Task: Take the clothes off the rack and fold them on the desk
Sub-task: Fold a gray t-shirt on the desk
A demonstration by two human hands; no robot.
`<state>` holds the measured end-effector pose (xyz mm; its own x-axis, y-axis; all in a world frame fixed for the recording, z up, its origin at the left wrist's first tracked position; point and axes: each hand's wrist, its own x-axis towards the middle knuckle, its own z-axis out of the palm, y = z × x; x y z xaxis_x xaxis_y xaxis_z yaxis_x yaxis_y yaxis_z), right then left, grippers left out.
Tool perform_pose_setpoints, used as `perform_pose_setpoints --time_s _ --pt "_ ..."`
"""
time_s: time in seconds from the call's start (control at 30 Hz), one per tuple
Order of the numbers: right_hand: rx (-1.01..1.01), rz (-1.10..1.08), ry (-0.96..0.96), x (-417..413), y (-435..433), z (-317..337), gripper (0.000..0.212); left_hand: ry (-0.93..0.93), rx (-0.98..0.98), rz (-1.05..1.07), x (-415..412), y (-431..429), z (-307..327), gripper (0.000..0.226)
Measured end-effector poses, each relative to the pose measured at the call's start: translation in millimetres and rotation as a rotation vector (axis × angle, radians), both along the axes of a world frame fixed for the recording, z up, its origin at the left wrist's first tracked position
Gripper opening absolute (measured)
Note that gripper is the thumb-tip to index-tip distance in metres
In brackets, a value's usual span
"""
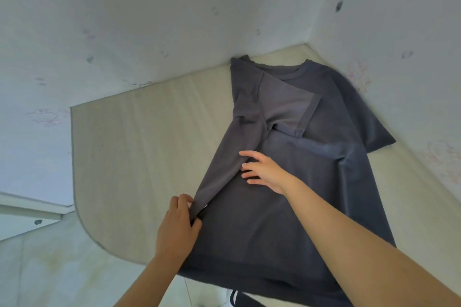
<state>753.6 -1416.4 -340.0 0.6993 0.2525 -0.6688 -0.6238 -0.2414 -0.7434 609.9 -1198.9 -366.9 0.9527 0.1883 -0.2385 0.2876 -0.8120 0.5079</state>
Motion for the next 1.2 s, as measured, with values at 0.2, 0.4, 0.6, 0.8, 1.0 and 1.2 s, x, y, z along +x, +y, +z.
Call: perform_pose_setpoints --time_s 0.2,0.4,0.6,0.8,1.0,1.2 --pt "0.019 0.005 0.024 -43.4 45.9 -5.4 0.039 0.163 0.012 -0.013 -52.6 17.3 -0.9 0.023" --pt "0.062 -0.291 -0.208 -69.7 57.6 9.1 0.03 0.04 -0.118 -0.107 -75.9 11.6 30.6 0.018" --pt "-0.218 -0.273 -0.392 -88.8 9.2 31.8 0.05 0.065 -0.232 -0.623 -94.5 -28.4 57.0 0.036" --pt "-0.358 -0.17 -0.075 -136.3 -35.8 -1.4 0.048 -0.014 -0.113 -0.689 -86.9 -28.1 25.1 0.028" --pt "-0.475 0.15 -0.155 -156.7 -56.0 -11.9 0.035 -0.034 0.028 -0.807 -72.0 -36.1 3.0 0.04" --pt "-0.447 0.033 -0.177 -114.7 -82.9 2.4 0.028 -0.035 -0.083 -0.658 -15.7 -52.6 18.7 0.017"
